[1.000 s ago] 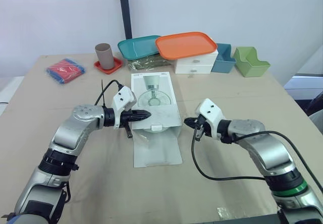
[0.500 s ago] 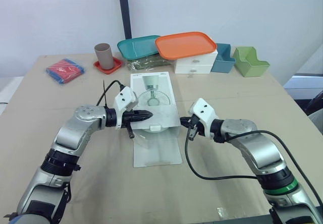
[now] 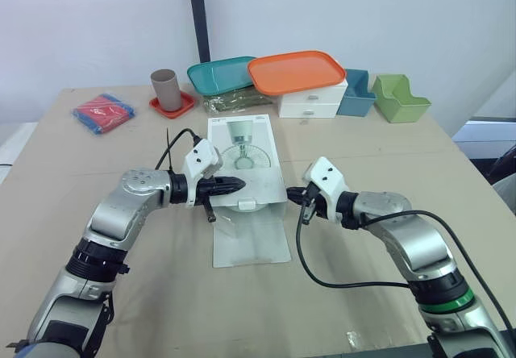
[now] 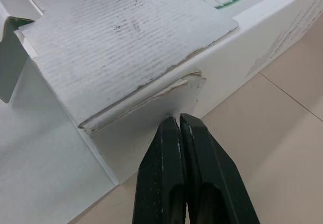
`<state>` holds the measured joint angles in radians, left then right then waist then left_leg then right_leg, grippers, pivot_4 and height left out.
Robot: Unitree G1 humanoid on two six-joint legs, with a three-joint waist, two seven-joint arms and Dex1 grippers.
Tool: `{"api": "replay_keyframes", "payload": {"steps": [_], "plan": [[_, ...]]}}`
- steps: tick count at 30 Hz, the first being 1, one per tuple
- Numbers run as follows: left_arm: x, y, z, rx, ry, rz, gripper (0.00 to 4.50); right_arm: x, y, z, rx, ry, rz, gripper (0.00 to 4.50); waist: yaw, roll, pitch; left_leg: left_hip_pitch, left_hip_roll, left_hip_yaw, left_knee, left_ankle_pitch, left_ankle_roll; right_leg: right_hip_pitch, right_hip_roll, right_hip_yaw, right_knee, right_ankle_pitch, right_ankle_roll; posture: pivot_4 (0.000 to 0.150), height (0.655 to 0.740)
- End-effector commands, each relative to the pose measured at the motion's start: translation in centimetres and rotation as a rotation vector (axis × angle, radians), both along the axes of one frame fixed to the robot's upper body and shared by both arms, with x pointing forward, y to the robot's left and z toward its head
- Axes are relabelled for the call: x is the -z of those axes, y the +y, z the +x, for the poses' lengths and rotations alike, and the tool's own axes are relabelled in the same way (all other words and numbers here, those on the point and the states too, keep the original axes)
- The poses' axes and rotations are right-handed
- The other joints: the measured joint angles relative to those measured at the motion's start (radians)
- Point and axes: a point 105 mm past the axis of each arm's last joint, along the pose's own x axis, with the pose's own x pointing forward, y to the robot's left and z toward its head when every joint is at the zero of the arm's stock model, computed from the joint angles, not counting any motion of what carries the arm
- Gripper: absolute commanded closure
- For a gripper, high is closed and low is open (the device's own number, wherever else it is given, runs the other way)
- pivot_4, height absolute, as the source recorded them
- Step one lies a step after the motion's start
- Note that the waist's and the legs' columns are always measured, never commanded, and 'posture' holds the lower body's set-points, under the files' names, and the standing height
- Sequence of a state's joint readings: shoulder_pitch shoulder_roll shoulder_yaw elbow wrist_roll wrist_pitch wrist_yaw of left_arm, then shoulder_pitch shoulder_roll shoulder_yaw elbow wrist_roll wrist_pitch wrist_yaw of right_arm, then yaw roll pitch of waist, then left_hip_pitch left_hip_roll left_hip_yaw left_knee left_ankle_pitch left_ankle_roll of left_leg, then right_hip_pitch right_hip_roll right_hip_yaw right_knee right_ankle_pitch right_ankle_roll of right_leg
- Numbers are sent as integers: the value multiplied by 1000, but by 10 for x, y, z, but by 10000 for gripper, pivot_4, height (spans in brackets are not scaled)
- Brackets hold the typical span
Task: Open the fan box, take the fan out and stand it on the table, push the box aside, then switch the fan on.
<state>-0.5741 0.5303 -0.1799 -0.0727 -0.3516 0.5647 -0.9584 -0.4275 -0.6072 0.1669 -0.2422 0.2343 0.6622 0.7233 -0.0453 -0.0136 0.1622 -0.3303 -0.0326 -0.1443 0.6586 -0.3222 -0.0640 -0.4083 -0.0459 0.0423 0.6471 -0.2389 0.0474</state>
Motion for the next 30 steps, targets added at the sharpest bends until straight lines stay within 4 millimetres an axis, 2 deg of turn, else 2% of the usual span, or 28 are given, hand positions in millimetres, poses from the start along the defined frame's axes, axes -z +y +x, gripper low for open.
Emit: {"api": "replay_keyframes", "payload": {"steps": [1,7,10,12,14,16,20,24,30], "plan": [[1,3,-1,-6,-10,16,45000,-22,-16,9,35,-81,19,44173,1,0,0,0,0,0,0,0,0,0,0,0,0,0,0,1500,7400],[3,5,-2,-4,-10,20,45000,-46,-25,22,35,-167,38,44173,-1,0,0,1,0,1,0,-1,2,0,0,1,0,0,0,1500,7400],[3,4,-2,-2,-10,20,45000,-62,-16,23,-6,-214,67,44173,-1,0,0,1,0,1,0,-1,2,0,0,1,0,0,0,1500,7400],[2,4,-2,-1,-12,17,45000,-75,-1,20,-48,-239,110,44173,-2,0,0,1,0,1,0,-1,2,0,0,1,0,0,0,1500,7400],[1,3,-3,2,-11,12,45000,-78,15,16,-95,-243,137,44173,-1,0,0,1,1,1,0,-1,2,0,0,1,0,0,0,1500,7400],[1,3,-4,4,-9,9,45000,-75,26,12,-126,-229,146,44173,0,0,0,1,1,1,0,-1,2,0,1,1,0,0,0,1500,7400],[-1,2,-6,14,-6,0,45000,-47,42,4,-179,-160,94,44173,0,0,0,0,0,1,0,-1,2,0,0,1,0,0,0,1500,7400],[-6,3,-7,19,-14,-7,45000,-27,44,4,-188,-128,24,44173,0,0,0,0,0,1,0,-1,2,0,0,1,0,1,0,1500,7400],[-22,4,-20,101,-25,-39,45000,-21,42,9,-167,-116,24,44173,-1,0,0,1,0,1,0,-1,2,0,0,1,0,1,0,1500,7400]]}}
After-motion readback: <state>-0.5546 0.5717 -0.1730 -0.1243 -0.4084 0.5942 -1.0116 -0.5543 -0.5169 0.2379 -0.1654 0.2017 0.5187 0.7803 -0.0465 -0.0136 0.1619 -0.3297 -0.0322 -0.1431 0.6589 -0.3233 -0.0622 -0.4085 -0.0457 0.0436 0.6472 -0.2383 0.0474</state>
